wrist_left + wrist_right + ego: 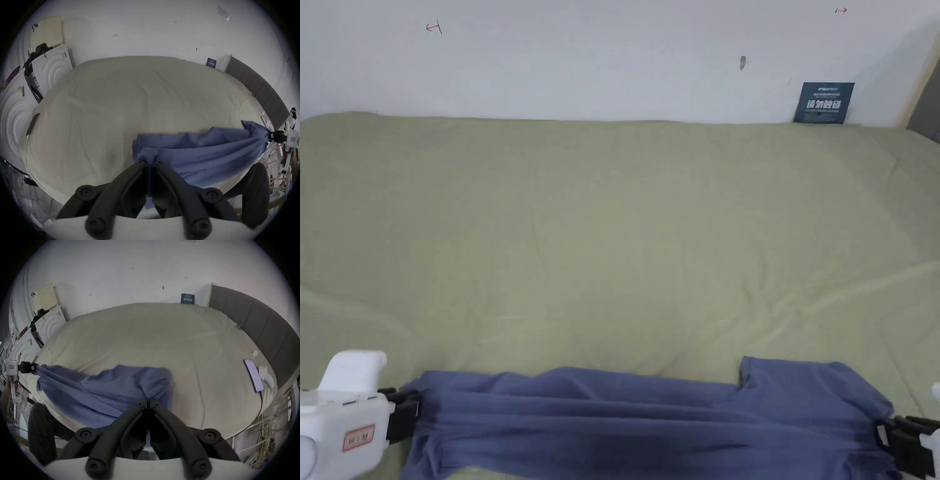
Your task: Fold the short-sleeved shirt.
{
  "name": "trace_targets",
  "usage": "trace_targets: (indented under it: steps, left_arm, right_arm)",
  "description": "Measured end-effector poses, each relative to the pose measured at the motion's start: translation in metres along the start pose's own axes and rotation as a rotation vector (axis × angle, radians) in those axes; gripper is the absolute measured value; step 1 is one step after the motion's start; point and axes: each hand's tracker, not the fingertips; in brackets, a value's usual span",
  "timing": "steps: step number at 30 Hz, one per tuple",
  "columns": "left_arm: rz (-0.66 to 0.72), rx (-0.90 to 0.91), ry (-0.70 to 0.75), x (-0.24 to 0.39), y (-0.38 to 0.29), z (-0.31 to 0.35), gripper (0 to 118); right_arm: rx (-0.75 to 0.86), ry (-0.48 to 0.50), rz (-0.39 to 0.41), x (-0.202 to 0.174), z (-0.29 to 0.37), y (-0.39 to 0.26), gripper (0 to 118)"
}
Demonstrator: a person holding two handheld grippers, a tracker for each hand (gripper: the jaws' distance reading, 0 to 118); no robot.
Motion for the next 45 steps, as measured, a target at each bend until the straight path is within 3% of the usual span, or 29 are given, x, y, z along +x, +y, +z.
trace_targets:
  steps: [10, 11, 12, 13, 14, 15, 18, 19, 20, 21, 22, 23, 27, 32, 37, 40, 45]
  left_arm:
    - [0.037, -0.04, 0.0, -0.007, -0.021, -0.011, 5]
    - [0.03, -0.028, 0.0, -0.003, -0.02, -0.007, 18]
    - [0.021, -0.02, 0.007, 0.0, -0.017, -0.001, 53]
    - [0.025, -0.018, 0.008, 0.002, -0.013, 0.003, 98]
    - [0.029, -0.001, -0.002, 0.004, -0.011, 0.008, 118]
    - [0.029, 0.076, -0.009, 0.01, -0.007, 0.019, 118]
    - [0.05, 0.162, 0.016, 0.024, 0.007, 0.037, 118]
    - [0.066, 0.189, 0.027, 0.027, 0.008, 0.041, 116]
    - [0.075, 0.206, 0.031, 0.03, 0.01, 0.043, 105]
    - [0.079, 0.231, 0.034, 0.033, 0.011, 0.046, 78]
    - [0.099, 0.25, 0.012, 0.035, 0.01, 0.048, 29]
    - [0.144, 0.254, -0.043, 0.034, 0.008, 0.049, 0]
    - [0.269, 0.216, -0.209, 0.025, -0.002, 0.051, 0]
    - [0.313, 0.197, -0.22, -0.004, -0.006, 0.053, 0]
    - [0.442, 0.078, -0.342, -0.056, 0.0, 0.037, 0]
    - [0.468, -0.072, -0.502, -0.094, 0.006, 0.013, 0]
    - [0.437, -0.152, -0.489, -0.11, 0.012, -0.006, 0]
  right_arm:
    - [-0.077, -0.007, -0.015, -0.003, -0.018, -0.025, 2]
    - [-0.07, -0.011, -0.012, -0.005, -0.015, -0.022, 6]
    - [-0.062, -0.01, -0.018, -0.006, -0.011, -0.02, 23]
    - [-0.053, -0.021, -0.029, -0.01, -0.006, -0.015, 59]
    - [-0.029, -0.02, -0.037, -0.013, -0.001, -0.011, 103]
    - [0.032, -0.007, -0.06, -0.018, 0.006, -0.006, 115]
    - [0.148, -0.006, -0.076, -0.041, 0.023, 0.01, 111]
    - [0.189, -0.01, -0.072, -0.05, 0.026, 0.013, 108]
    - [0.217, -0.02, -0.064, -0.058, 0.027, 0.014, 91]
    - [0.255, -0.045, -0.048, -0.069, 0.03, 0.015, 62]
    - [0.294, -0.07, -0.044, -0.079, 0.032, 0.014, 17]
    - [0.321, -0.088, -0.038, -0.088, 0.031, 0.013, 0]
    - [0.401, -0.087, -0.038, -0.125, 0.043, 0.001, 0]
    - [0.486, -0.097, 0.005, -0.15, 0.056, -0.002, 0]
    - [0.557, -0.103, 0.03, -0.167, 0.071, -0.006, 0]
    - [0.583, -0.112, 0.04, -0.172, 0.077, -0.008, 0]
    - [0.578, -0.129, 0.053, -0.176, 0.079, -0.009, 0]
